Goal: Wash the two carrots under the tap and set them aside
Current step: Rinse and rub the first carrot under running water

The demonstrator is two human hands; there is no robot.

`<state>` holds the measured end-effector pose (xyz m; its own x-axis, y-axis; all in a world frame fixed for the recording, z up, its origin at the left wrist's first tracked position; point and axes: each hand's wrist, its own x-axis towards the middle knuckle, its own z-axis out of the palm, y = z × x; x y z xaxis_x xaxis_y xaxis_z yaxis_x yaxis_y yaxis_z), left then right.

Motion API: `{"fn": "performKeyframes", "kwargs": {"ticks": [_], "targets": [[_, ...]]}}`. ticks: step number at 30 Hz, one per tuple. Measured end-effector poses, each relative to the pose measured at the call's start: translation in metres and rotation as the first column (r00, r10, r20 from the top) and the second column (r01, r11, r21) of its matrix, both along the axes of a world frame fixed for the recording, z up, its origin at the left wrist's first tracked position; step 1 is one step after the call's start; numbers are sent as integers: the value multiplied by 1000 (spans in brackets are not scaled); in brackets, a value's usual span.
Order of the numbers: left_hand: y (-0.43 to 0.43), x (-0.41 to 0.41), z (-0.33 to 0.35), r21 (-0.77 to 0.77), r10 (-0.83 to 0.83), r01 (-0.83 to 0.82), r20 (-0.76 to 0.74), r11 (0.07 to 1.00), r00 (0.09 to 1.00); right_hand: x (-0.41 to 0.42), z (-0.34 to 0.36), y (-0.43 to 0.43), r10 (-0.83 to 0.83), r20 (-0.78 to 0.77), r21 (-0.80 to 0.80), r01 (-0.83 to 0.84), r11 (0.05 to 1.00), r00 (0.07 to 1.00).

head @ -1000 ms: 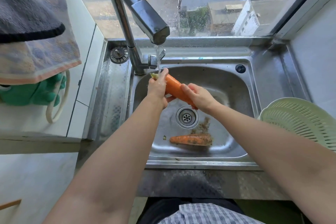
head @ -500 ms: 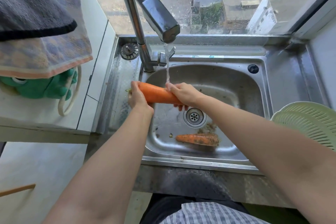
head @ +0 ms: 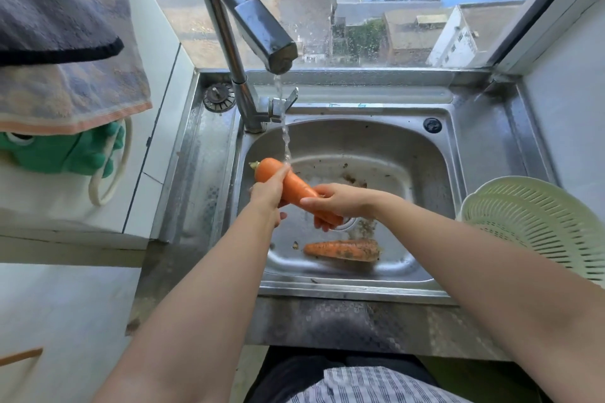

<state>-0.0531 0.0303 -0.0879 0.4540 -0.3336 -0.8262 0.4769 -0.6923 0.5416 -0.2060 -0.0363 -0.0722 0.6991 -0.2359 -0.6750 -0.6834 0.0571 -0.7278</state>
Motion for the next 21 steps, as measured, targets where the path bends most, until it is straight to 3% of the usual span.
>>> {"fn": "performKeyframes", "kwargs": {"ticks": [4, 8, 11, 16, 21], "targets": [[20, -1, 10, -33, -26, 25, -29, 999, 999, 14, 1, 17, -13, 88, -52, 18, 998, 996], [47, 8, 21, -74, 119, -103, 270, 992, 955, 35, 7, 35, 79, 74, -52, -75, 996, 994], [76, 18, 32, 20, -12, 2, 503, 1000, 864, 57, 11, 47, 76, 109, -77, -68, 995, 991], [120, 45, 34, 195, -176, 52, 700, 979, 692, 77, 8, 55, -111, 131, -105, 125, 987, 985], [138, 65, 17, 346, -325, 87, 725, 934, 607, 85, -4, 47, -446, 76, 7, 447, 895, 892]]}}
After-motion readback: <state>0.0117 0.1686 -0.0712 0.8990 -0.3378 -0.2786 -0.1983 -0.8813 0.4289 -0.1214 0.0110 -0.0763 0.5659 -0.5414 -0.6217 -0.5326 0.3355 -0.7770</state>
